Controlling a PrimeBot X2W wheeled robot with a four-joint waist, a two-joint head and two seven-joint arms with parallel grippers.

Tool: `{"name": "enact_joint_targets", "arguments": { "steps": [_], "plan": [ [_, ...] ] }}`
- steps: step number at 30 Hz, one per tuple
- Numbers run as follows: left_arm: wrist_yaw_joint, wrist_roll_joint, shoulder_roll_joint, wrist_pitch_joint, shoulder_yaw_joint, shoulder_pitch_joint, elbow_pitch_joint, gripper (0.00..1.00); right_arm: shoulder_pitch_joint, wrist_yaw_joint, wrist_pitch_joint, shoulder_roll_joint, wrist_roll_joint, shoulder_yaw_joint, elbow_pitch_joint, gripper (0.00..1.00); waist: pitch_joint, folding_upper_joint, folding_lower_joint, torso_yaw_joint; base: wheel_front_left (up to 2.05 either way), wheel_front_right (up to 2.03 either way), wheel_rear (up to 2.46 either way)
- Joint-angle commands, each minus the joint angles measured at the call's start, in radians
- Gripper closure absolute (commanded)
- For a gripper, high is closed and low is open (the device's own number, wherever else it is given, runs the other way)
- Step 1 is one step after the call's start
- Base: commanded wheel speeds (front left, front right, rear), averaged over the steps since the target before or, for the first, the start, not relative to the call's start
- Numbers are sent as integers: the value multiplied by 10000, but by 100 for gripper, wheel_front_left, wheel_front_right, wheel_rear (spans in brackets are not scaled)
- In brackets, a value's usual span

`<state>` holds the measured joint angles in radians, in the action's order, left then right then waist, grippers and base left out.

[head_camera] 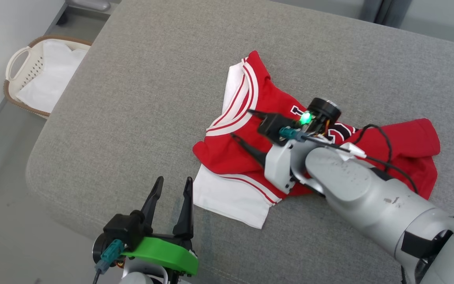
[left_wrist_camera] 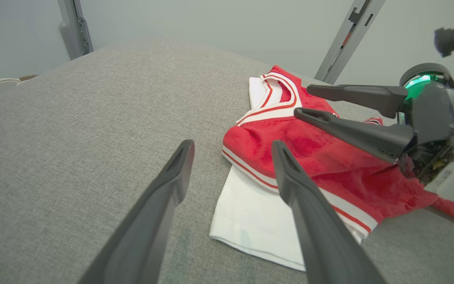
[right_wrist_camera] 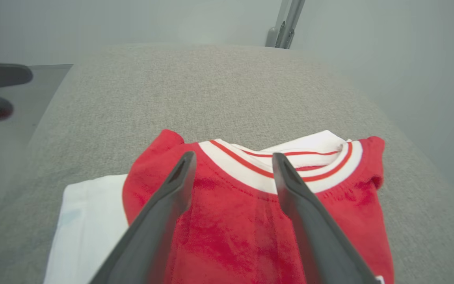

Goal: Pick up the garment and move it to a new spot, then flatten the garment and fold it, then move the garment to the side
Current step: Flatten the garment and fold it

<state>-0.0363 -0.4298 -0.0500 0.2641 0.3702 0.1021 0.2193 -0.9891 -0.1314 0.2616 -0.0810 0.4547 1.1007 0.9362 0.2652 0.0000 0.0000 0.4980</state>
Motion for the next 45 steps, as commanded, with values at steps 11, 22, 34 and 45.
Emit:
{"name": "enact_joint_targets", "arguments": {
  "steps": [11,22,34,45],
  "plan": [
    [12,-196,-12,-1,289,99,-81,0,-1021,16,-735,-828,152,-500,2556,0,386,0,0,813,0,0,0],
    [180,-314,-11,-1,237,-58,-303,0,-772,7,-2812,-1387,1944,761,1639,100,595,0,0,870,0,0,0],
    [139,-342,-11,-1,400,189,-285,0,-2831,18,-691,-1990,1138,731,3155,100,659,0,0,865,0,0,0],
    [81,-113,-11,-1,231,486,-200,0,-2908,18,32,-1653,93,-708,3534,0,493,0,0,167,0,0,0]
  ]
}}
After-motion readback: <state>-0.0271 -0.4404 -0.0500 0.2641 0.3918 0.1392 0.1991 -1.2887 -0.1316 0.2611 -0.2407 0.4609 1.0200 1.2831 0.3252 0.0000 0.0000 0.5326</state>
